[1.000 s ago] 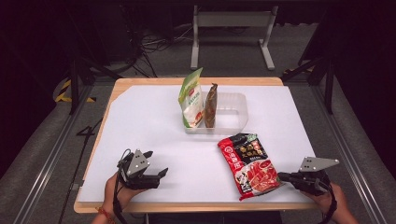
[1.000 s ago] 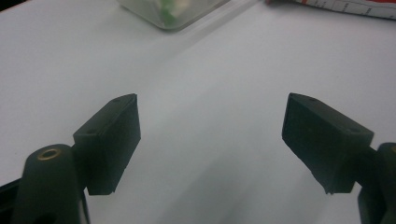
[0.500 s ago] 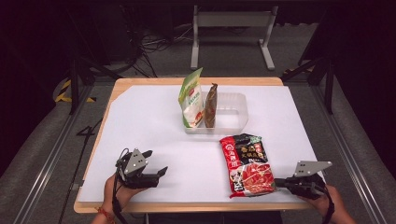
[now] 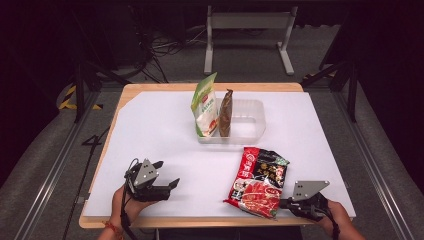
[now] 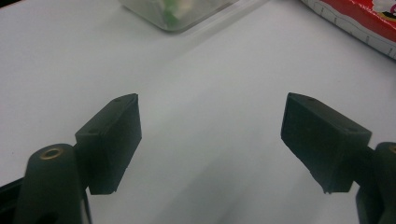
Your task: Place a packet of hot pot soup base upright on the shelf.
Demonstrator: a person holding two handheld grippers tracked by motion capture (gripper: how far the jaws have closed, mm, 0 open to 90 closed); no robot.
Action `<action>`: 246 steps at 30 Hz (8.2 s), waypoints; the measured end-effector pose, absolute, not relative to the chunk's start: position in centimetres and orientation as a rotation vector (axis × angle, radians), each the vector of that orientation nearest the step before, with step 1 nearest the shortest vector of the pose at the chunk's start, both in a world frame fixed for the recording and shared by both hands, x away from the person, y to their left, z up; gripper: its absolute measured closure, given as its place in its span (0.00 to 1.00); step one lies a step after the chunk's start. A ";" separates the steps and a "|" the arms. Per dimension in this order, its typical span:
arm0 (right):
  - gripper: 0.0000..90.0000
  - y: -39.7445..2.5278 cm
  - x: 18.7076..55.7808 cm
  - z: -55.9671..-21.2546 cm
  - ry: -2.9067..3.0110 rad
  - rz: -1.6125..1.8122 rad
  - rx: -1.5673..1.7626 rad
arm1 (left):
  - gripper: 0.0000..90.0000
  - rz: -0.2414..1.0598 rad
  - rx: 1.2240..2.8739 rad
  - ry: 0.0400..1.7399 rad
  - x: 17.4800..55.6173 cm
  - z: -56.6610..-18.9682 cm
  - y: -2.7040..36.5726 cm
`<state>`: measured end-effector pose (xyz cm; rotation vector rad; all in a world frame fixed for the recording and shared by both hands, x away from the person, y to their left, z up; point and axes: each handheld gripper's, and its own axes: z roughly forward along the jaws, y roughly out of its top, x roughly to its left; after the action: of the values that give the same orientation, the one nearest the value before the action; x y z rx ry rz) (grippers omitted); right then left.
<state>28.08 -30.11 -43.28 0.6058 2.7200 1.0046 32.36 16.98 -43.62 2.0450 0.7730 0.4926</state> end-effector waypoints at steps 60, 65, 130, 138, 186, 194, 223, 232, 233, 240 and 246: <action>0.19 -32.4 39.9 -43.7 2.457 1.258 1.335 | 0.27 0.524 2.112 0.677 32.3 -44.0 16.1; 0.19 -31.4 40.1 -43.8 2.484 1.271 1.345 | 0.27 0.529 2.110 0.677 32.3 -44.0 16.1; 0.99 -31.5 36.0 -35.5 2.241 1.763 0.973 | 0.26 0.570 2.047 0.718 32.2 -43.7 17.8; 0.99 -31.2 35.8 -34.4 2.224 1.757 0.923 | 0.25 0.589 2.053 0.726 32.1 -43.8 18.0; 0.99 -30.5 35.6 -29.5 2.079 1.671 0.848 | 0.22 0.596 1.955 0.838 32.5 -43.3 19.3; 0.99 -30.2 36.2 -28.9 2.037 1.679 0.857 | 0.23 0.589 1.958 0.833 32.6 -43.3 19.3; 0.99 -27.7 39.2 -25.0 1.925 1.666 0.858 | 0.22 0.581 1.950 0.837 32.6 -43.4 19.4; 0.99 -26.7 40.7 -24.5 1.906 1.643 0.874 | 0.22 0.576 1.952 0.833 32.6 -43.5 19.4; 0.99 -26.7 40.9 -24.4 1.898 1.648 0.878 | 0.22 0.575 1.952 0.833 32.6 -43.5 19.5; 0.99 -26.0 42.1 -23.8 1.875 1.618 0.905 | 0.22 0.575 1.946 0.833 32.6 -43.5 19.5; 0.99 -25.6 43.5 -23.9 1.857 1.589 0.940 | 0.22 0.568 1.954 0.830 32.6 -43.6 19.4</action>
<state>43.51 -25.63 -23.90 0.9400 1.8566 1.5887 32.62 19.42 -43.62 1.9539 0.8305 0.5684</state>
